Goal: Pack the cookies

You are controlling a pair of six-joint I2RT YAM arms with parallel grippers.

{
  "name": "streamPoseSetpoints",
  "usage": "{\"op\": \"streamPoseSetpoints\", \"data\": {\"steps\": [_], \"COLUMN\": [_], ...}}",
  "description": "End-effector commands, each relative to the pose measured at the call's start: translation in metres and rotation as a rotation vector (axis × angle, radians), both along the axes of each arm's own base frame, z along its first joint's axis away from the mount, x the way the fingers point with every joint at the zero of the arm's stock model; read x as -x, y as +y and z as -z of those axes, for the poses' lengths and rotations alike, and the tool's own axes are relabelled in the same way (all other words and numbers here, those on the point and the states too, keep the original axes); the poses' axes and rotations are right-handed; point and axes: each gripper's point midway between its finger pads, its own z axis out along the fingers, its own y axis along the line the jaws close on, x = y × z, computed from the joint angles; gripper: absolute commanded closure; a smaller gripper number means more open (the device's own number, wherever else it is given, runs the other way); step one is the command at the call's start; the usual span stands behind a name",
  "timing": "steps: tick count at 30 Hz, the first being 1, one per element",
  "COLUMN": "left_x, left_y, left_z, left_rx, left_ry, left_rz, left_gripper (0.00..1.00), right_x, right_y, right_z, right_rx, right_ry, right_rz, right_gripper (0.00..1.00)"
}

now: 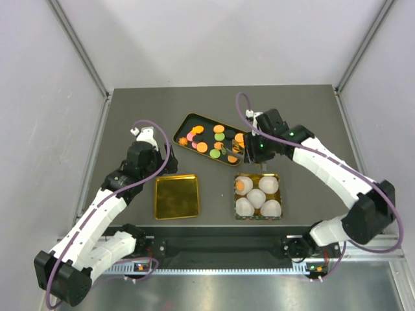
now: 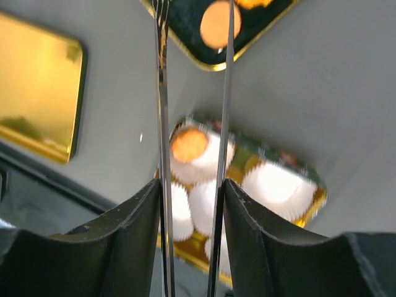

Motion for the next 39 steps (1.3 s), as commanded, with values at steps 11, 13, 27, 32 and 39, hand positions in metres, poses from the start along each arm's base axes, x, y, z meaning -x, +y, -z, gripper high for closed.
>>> {"op": "streamPoseSetpoints", "data": {"steps": [11,13,27,32,39], "left_x": [-0.007,-0.008,-0.007,-0.006,-0.006], "left_y": [0.0,-0.001,-0.001,0.0,0.0], "left_z": [-0.014,-0.015,-0.014,-0.016,-0.017], "left_rx": [0.007,0.008,0.008,0.009,0.011], "left_ry": [-0.042,-0.043,-0.041,-0.045,-0.05], "left_rz": [-0.004,-0.002,-0.002,-0.002,-0.002], "left_gripper": [0.01,0.01,0.01,0.01,0.01], "right_x": [-0.062,-0.063,-0.069,-0.071,-0.071], "right_y": [0.042,0.043,0.045,0.046,0.045], "right_z": [-0.018,-0.016,0.011,0.016,0.018], "right_rx": [-0.134,-0.13,-0.101,-0.081,-0.059], "right_ry": [-0.081,-0.078,-0.036,-0.038,-0.046], "right_rz": [-0.046,-0.044,-0.027,-0.021,-0.017], "right_gripper": [0.54,0.54,0.58,0.58,0.59]}}
